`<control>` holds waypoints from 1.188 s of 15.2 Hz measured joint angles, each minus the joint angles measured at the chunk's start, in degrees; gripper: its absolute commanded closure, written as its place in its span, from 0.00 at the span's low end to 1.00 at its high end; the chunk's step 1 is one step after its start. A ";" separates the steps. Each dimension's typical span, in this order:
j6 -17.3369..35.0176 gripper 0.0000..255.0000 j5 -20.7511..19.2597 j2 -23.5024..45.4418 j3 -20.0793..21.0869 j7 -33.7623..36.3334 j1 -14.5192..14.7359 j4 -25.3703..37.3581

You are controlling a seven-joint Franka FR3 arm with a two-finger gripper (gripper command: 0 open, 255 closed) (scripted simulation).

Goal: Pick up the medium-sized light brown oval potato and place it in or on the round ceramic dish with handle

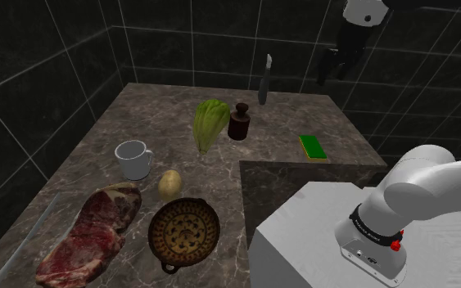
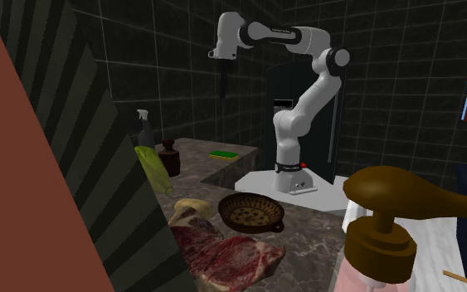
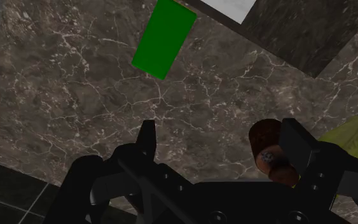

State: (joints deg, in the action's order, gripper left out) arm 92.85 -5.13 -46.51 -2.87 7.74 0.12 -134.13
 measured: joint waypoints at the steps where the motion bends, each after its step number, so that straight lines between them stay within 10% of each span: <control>1: 0.00 0.00 0.00 0.00 0.00 0.00 0.00 0.00; 18: 13.64 0.00 10.96 11.09 19.80 25.22 4.42 -4.26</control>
State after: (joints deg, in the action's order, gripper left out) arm 106.49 5.83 -35.42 16.93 32.96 4.54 -138.39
